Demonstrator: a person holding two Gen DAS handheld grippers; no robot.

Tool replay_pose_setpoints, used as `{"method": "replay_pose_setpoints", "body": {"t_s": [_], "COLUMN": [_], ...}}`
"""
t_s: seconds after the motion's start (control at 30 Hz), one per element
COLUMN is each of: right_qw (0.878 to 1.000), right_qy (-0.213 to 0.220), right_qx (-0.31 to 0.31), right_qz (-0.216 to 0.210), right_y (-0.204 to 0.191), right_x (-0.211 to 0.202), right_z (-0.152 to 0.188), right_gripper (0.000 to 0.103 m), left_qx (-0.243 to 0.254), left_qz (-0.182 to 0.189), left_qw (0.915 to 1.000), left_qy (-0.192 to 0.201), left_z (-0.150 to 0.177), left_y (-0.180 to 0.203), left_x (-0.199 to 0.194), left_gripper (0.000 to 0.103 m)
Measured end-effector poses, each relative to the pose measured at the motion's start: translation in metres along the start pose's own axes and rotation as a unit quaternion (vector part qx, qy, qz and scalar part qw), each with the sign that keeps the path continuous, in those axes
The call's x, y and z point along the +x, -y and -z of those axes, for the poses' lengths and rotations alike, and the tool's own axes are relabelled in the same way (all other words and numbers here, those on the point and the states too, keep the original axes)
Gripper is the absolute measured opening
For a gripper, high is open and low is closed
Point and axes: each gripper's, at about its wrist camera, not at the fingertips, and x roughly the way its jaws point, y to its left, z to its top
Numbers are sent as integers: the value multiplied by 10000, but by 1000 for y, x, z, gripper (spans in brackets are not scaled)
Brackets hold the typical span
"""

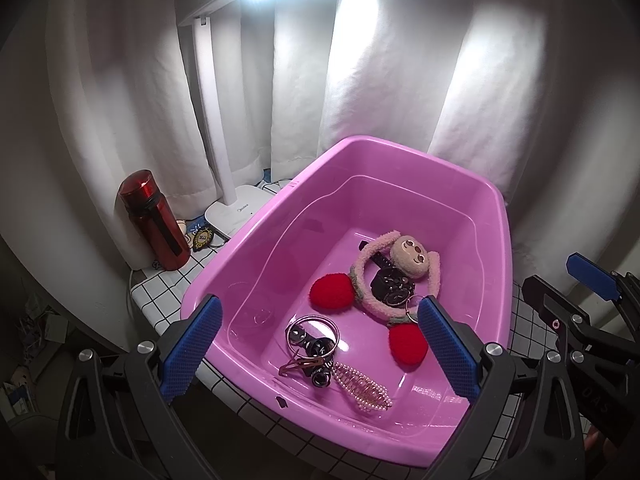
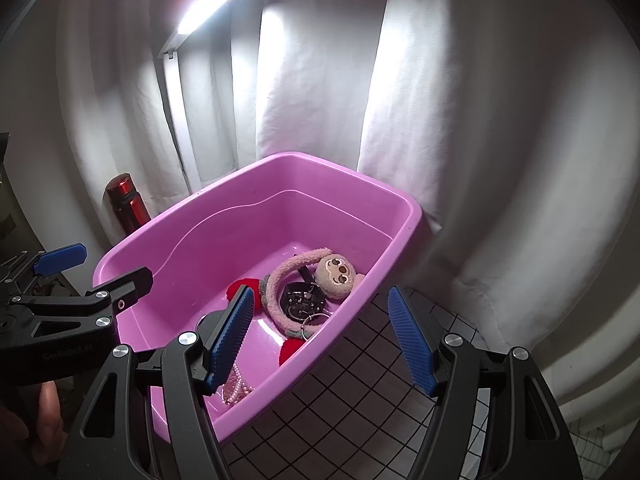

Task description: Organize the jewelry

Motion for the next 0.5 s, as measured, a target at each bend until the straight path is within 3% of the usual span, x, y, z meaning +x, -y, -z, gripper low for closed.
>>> {"method": "replay_pose_setpoints", "body": {"t_s": [0.5], "right_qw": [10000], "right_qy": [8], "right_qx": [7], "right_qz": [-5], "right_y": [2], "right_x": [-1], "right_z": [2], "right_gripper": [67], "left_qx": [-24], "left_qz": [-46], "left_qw": [10000], "left_qy": [12], "left_z": [1], "left_y": [1], "left_x": [-2], "left_gripper": [96]}}
